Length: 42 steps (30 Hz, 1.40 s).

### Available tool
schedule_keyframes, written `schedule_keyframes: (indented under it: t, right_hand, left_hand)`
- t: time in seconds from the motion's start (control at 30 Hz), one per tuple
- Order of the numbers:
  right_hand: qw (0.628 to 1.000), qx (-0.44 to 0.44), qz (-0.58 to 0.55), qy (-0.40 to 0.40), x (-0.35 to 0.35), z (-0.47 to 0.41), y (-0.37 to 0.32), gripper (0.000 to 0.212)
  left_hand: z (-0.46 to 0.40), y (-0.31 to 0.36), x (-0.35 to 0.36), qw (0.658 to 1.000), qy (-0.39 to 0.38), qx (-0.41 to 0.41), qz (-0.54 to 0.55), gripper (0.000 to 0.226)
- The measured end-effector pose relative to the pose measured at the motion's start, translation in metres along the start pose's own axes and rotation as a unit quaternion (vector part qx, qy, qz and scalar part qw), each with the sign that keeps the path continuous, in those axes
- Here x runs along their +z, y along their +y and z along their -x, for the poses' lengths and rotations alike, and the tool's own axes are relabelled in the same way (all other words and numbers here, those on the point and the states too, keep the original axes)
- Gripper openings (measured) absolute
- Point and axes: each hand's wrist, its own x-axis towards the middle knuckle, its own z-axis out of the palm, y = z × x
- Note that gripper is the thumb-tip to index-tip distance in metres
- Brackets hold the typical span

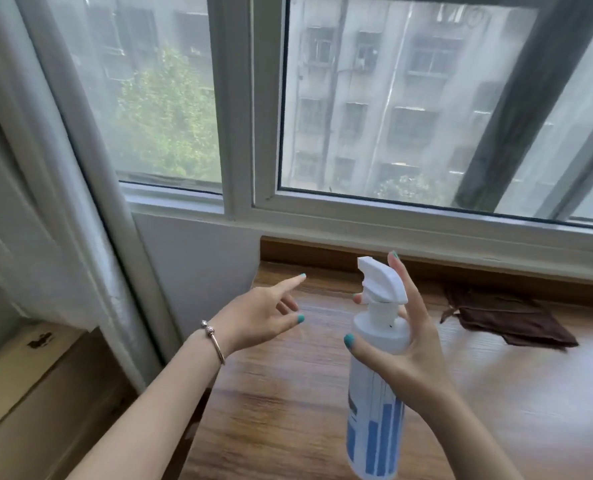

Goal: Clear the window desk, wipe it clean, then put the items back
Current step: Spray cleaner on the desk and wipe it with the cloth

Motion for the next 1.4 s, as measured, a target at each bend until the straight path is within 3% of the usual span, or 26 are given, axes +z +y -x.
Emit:
schedule_keyframes:
  t: [0.17,0.43,0.97,1.4]
  right_hand:
    - [0.998,0.036,0.014,0.052,0.031,0.027,-0.022,0.097]
    - [0.990,0.095,0.047,0.098,0.053,0.055,-0.035,0.091]
    - [0.985,0.141,0.029,0.093,0.075,0.085,-0.036,0.094]
    - [0.981,0.138,0.062,0.121,0.088,0.145,-0.038,0.091]
  left_hand:
    - [0.009,-0.008,-0.002,0.997,-0.026,0.062,-0.038,0.066]
    - [0.023,-0.025,-0.016,0.997,-0.012,0.074,-0.015,0.060]
    - [0.055,-0.044,-0.037,0.999,0.039,0.018,-0.008,0.052]
    - [0.066,-0.030,-0.008,0.999,0.001,0.051,-0.016,0.052]
